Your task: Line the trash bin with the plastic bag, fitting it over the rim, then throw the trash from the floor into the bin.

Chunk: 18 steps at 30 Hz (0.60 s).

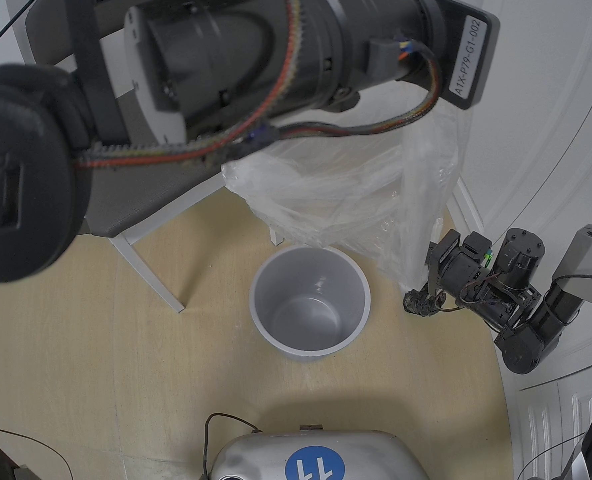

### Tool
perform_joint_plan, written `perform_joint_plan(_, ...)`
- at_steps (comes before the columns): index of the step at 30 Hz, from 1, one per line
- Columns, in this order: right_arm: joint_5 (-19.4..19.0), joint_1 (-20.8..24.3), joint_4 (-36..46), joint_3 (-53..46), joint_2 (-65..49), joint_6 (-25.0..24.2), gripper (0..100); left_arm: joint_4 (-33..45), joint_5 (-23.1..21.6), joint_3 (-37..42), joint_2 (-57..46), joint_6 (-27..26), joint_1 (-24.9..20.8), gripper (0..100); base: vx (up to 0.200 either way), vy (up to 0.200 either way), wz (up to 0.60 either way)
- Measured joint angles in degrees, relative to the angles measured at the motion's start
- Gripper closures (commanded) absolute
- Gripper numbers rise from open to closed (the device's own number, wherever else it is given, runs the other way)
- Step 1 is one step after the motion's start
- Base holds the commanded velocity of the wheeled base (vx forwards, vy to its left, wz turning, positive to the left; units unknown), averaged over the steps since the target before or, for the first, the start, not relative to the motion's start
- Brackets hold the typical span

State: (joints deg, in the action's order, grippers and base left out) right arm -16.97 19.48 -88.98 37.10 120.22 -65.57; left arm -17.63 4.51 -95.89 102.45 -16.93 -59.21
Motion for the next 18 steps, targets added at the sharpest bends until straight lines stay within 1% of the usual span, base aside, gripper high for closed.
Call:
perform_joint_plan(3, 0.11, -0.11, 0.0, 0.02, 0.41, 0.22, 100, 0.09, -0.05, 0.99, -0.28, -0.09, 0.56, 100, 0.0, 0.0, 0.0)
perform_joint_plan(8, 0.22, -0.22, 0.0, 0.0, 0.91, 1.89, 100, 0.11, 0.2, 6.29, -2.32, -0.06, 3.54, 100, 0.0, 0.0, 0.0)
perform_joint_plan(10, 0.5, -0.02, 0.0, -0.06, 0.94, 2.82, 100, 0.0, 1.26, 8.79, -3.47, 0.02, 4.78, 100, 0.0, 0.0, 0.0)
perform_joint_plan(11, 0.79, 0.2, 0.02, -0.16, 0.87, 3.39, 100, -0.02, 2.18, 10.08, -4.05, 0.18, 5.3, 100, 0.0, 0.0, 0.0)
perform_joint_plan(12, 1.48, 0.66, 0.02, -0.33, 0.59, 4.51, 100, -0.21, 4.51, 12.41, -5.01, 0.49, 6.05, 100, 0.0, 0.0, 0.0)
perform_joint_plan(14, 2.35, 1.24, 0.02, -0.48, 0.11, 5.91, 100, -0.79, 7.25, 14.93, -6.03, 1.12, 6.79, 100, 0.0, 0.0, 0.0)
perform_joint_plan(15, 3.12, 1.82, 0.02, -0.66, -0.46, 7.5, 100, -1.74, 9.25, 17.15, -6.86, 1.89, 7.29, 100, 0.0, 0.0, 0.0)
perform_joint_plan(16, 3.67, 2.21, 0.09, -0.79, -0.93, 8.42, 100, -2.43, 10.31, 18.6, -7.36, 2.54, 7.56, 100, 0.0, 0.0, 0.0)
perform_joint_plan(18, 5.84, 3.47, 2.66, -1.02, -2.8, 12.4, 100, -5.06, 13.14, 23.38, -9.12, 4.56, 8.44, 100, 0.0, 0.0, 0.0)
